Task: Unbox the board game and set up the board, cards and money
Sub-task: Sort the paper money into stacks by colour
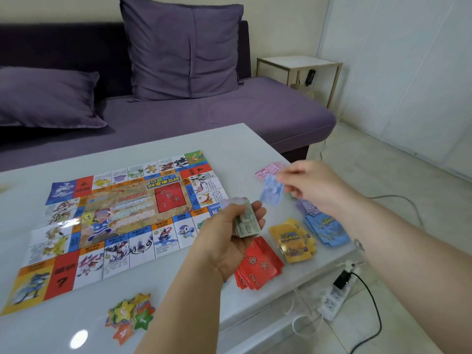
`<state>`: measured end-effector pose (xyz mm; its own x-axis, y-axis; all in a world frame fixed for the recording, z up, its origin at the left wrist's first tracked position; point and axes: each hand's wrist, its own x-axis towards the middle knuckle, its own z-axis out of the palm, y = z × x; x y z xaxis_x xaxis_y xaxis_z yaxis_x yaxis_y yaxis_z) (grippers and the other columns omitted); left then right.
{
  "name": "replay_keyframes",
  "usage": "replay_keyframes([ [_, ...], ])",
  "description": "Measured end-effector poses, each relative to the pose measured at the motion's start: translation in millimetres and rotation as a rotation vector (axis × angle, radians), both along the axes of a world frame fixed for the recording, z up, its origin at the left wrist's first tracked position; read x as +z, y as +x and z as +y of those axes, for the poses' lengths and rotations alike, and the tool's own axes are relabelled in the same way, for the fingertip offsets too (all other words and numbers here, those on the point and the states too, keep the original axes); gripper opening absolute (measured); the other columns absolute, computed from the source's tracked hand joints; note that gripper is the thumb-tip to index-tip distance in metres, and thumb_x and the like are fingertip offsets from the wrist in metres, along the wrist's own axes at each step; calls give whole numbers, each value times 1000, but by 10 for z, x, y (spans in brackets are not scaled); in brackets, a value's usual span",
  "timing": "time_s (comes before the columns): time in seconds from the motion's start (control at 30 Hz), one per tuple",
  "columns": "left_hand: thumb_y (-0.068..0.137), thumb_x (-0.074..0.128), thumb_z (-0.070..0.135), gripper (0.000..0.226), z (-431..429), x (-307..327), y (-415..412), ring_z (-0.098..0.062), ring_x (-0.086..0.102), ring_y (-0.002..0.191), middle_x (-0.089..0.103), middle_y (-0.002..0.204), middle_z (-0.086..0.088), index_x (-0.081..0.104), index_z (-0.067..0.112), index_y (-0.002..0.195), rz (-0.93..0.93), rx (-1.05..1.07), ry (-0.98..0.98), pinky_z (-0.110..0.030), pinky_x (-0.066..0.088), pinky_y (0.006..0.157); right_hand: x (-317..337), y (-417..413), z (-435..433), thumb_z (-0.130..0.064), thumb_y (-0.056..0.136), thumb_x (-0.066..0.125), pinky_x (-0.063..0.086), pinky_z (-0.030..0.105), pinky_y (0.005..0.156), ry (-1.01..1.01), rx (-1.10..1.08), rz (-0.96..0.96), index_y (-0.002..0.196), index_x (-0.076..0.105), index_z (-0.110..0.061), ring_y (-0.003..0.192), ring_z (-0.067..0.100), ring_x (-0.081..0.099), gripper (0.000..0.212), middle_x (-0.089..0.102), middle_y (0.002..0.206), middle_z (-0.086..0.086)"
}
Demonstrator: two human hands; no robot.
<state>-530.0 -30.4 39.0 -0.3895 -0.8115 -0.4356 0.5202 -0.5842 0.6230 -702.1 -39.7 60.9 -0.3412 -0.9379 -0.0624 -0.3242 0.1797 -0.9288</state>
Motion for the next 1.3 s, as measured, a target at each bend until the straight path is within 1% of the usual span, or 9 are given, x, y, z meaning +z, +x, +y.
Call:
replay_keyframes([
  [0.2,92,33,-8,19,-46,9,66,-30,67,82,67,94,-22,51,-3,97,37,14,47,-33,58,64,-220,-538,-412,0,86,63,41,12,39,-15,-298,-8,74,56,-12,34,-1,52,18,57,67,4],
  [0.3,93,30,-10,21,-97,-7,45,-29,66,81,67,91,-21,49,-2,93,49,13,44,-32,58,63,-348,-564,-686,-7,83,63,56,32,70,33,-349,96,73,62,-20,61,14,63,17,64,75,5],
  [0.37,94,30,-10,23,-138,-37,40,-27,69,76,70,87,-19,51,-2,99,61,-5,26,-32,59,63,-417,-549,-844,-5,83,57,53,39,85,89,-363,265,82,70,-10,86,29,63,13,68,89,12],
  [0.47,95,35,-9,25,-181,-73,63,-23,72,69,73,83,-16,53,1,109,51,-32,-14,-30,60,59,-489,-497,-858,-5,81,50,43,29,63,205,-353,459,65,58,-12,78,35,54,19,57,72,8],
  [0.6,93,44,-6,23,-220,-91,86,-16,72,68,74,79,-8,56,7,107,-48,-66,-115,-26,58,62,-439,-414,-685,-26,86,59,45,33,86,123,-324,472,103,67,-19,105,28,60,21,67,107,3],
  [0.73,89,54,-3,15,-162,-98,34,-11,70,65,73,76,-5,61,6,98,-139,-83,-157,-21,56,55,-107,2,-278,-39,86,63,41,26,61,3,-16,180,85,71,-9,72,14,58,31,71,88,1],
  [0.9,85,60,-1,12,-21,-80,-41,-12,66,57,69,73,-10,61,1,97,-174,-112,-154,-21,54,50,-4,247,71,-45,78,71,39,15,56,224,372,267,70,67,-24,51,-4,49,23,58,54,-17],
  [1.1,92,54,8,12,-15,-52,-27,-23,69,70,70,80,-17,59,-1,97,2,-24,55,-31,58,56,-132,-172,-142,-14,84,70,39,14,46,72,-10,40,97,68,-6,53,6,50,16,59,69,1],
  [1.3,97,39,2,18,-79,-51,-43,-27,64,80,66,88,-19,56,-4,99,43,5,105,-34,57,57,-359,-560,-379,-6,84,68,41,21,53,161,-179,124,112,61,-1,59,11,58,29,65,85,12],
])
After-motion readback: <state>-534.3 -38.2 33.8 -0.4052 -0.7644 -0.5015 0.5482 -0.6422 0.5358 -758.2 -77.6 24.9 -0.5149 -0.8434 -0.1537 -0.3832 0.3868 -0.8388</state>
